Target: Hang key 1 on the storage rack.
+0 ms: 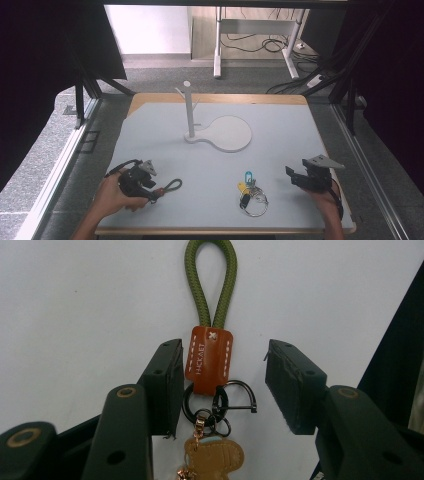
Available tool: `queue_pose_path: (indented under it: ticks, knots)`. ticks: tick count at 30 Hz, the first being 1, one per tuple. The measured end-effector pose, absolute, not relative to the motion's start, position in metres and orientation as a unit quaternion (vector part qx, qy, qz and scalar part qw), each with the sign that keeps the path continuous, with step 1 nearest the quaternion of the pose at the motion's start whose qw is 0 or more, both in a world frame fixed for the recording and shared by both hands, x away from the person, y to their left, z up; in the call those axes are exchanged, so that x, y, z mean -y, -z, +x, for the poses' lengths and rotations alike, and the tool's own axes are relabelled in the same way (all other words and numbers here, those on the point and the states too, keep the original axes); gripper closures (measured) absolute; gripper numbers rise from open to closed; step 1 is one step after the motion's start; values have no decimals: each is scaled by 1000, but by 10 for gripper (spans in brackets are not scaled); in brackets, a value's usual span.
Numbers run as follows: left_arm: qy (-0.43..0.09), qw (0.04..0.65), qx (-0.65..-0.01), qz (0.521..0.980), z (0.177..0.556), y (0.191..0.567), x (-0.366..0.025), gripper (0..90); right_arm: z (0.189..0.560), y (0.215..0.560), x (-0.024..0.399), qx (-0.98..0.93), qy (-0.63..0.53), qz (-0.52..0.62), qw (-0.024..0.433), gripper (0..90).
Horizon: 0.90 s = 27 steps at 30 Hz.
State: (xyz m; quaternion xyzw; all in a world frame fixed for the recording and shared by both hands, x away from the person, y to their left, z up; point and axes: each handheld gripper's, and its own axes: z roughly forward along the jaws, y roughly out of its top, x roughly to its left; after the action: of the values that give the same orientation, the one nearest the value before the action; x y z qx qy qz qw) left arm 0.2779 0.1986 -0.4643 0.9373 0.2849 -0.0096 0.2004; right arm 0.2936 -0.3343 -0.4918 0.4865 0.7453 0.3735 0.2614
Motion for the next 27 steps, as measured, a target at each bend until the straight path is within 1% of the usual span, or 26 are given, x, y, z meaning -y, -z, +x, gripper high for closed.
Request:
queue_pose_path:
  ticks: [8, 12, 17, 24, 27]
  knots:
    - [12, 157, -268, 951, 285, 473, -187, 524, 294, 493, 334, -746, -371, 488, 260, 276]
    - [4, 128, -256, 958, 288, 476, -177, 544, 294, 493, 332, -749, -373, 483, 259, 273]
    - [0, 100, -250, 963, 290, 480, -169, 597, 293, 493, 332, -751, -373, 480, 259, 273]
    - [-4, 99, -257, 961, 290, 480, -169, 661, 294, 493, 331, -752, -370, 480, 260, 272]
    - [-6, 101, -255, 962, 290, 479, -170, 667, 294, 494, 331, -753, -369, 480, 259, 272]
